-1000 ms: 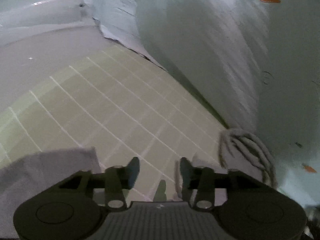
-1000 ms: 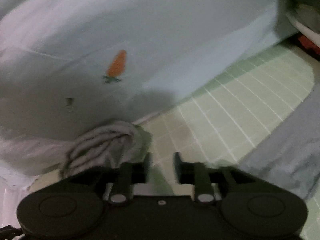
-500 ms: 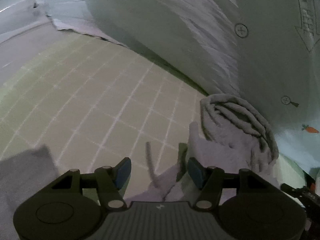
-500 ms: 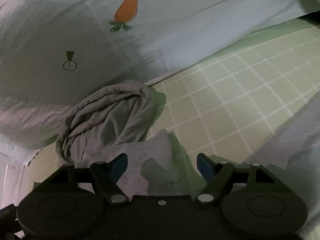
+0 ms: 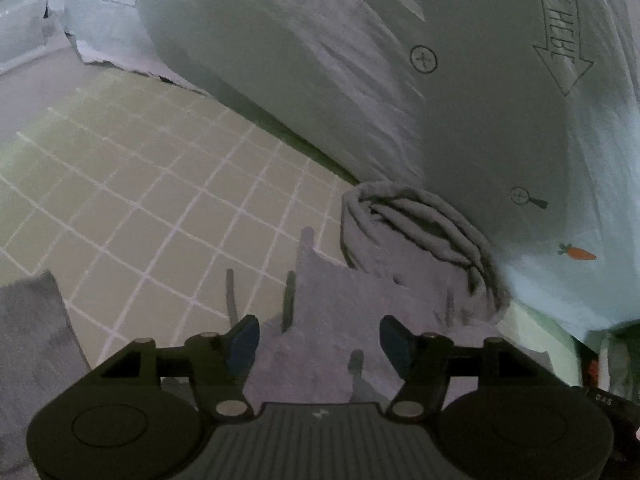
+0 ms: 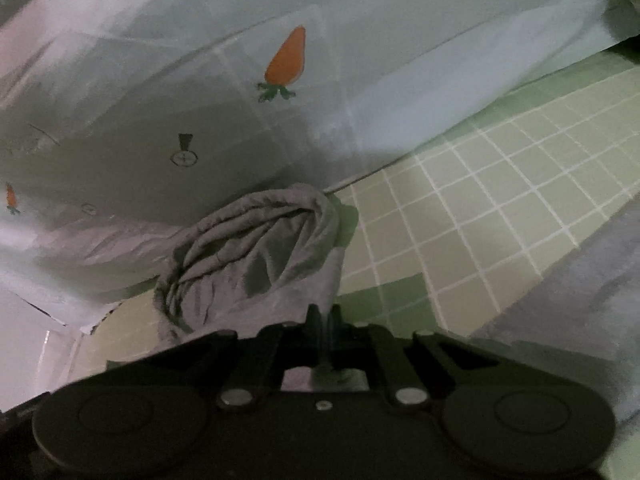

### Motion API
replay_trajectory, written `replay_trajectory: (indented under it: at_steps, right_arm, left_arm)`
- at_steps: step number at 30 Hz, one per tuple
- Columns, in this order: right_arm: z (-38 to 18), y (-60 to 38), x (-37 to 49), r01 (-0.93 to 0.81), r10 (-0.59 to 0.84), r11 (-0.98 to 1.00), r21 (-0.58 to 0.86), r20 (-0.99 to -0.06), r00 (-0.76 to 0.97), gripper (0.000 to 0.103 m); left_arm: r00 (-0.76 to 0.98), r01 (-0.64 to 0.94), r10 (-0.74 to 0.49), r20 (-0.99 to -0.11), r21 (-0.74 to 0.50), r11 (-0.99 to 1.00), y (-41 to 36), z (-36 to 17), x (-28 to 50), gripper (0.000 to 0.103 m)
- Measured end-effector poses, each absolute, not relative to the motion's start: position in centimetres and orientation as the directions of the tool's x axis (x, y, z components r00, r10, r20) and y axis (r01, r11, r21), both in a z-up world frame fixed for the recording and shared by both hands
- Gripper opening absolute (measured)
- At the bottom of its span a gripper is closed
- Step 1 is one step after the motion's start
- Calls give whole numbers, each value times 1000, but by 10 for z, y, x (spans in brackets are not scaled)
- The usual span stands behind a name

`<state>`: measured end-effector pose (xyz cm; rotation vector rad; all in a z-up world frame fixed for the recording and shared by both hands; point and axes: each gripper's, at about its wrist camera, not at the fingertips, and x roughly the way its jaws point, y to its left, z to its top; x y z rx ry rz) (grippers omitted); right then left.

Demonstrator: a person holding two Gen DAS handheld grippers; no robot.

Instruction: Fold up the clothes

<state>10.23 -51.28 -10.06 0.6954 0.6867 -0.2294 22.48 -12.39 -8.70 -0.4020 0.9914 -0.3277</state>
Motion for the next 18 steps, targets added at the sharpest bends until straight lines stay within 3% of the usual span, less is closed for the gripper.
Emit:
replay_trajectory:
  at_steps: [4, 6, 7, 9, 18]
  right_arm:
    - [-97, -511, 97, 419, 20, 743, 522, -643, 765, 4]
    - [-97, -511, 96, 421, 18, 739, 525, -641, 767, 4]
    - [-97, -511, 95, 423, 17, 737, 527, -640, 768, 4]
    - [-96, -512, 92, 427, 16, 728, 536, -636, 772, 4]
    - [-65, -495, 32, 371, 25, 691, 620, -534, 845, 4]
  left_arm:
    - [490, 91, -431, -758, -447, 890, -131, -94, 231, 67]
    - [475, 58, -404, -782, -430, 901, -132, -100, 237, 62]
    - [463, 47, -409, -786, -439, 897, -132, -103, 241, 41]
    - [453, 46, -427, -783, -458, 888, -129, -101, 243, 8]
    - [553, 103, -495, -670, -535, 839, -90, -46, 175, 6]
